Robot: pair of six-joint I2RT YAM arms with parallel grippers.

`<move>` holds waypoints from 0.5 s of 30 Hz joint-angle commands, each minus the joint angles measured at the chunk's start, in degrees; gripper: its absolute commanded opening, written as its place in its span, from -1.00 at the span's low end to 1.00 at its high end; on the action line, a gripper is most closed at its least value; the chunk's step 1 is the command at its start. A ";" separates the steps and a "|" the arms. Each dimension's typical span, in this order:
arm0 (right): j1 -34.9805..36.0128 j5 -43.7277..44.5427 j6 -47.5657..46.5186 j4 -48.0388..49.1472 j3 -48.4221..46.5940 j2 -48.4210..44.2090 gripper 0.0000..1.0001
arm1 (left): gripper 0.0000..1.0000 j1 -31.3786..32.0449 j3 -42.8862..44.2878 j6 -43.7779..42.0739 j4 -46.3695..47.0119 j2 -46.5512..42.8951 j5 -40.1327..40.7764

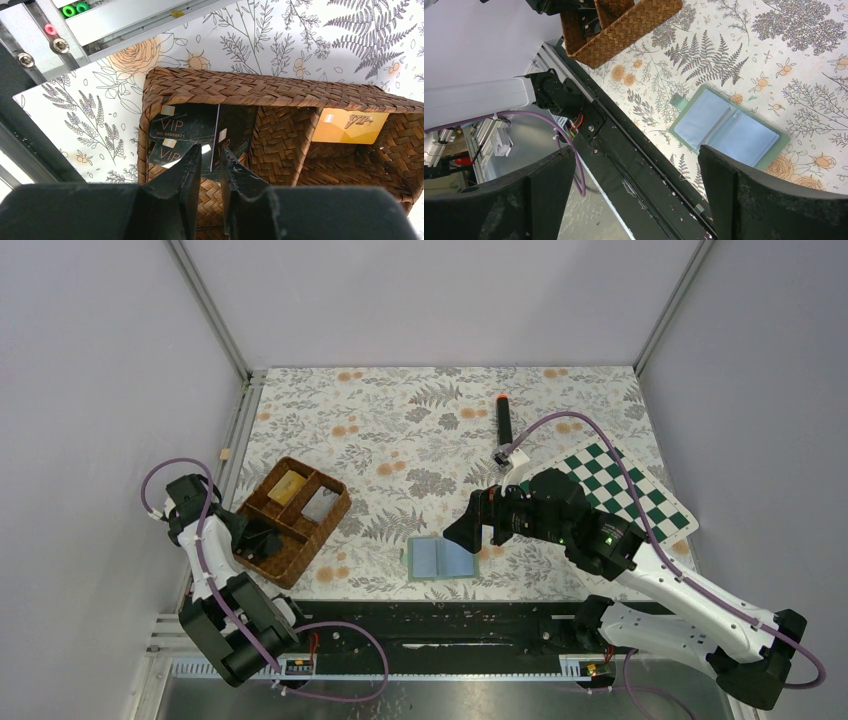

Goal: Take the credit cards out of the card holder
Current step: Place the credit card in the storage box.

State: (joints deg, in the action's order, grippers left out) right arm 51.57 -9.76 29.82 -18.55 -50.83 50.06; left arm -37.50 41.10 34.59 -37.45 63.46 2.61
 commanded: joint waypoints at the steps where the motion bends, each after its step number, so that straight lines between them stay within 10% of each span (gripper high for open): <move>1: -0.59 -0.33 0.14 1.66 -0.76 -1.08 0.97 | -0.62 0.08 -0.41 0.68 2.40 0.08 0.64; 15: -0.59 -0.22 -0.11 1.53 -0.94 -0.83 0.97 | -1.00 0.05 0.06 0.43 2.04 0.26 1.03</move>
State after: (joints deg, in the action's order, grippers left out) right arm 51.57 -9.74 29.82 -18.55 -50.83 49.87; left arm -37.50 40.66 35.20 -36.29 64.75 2.39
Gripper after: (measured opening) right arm 0.988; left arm 0.009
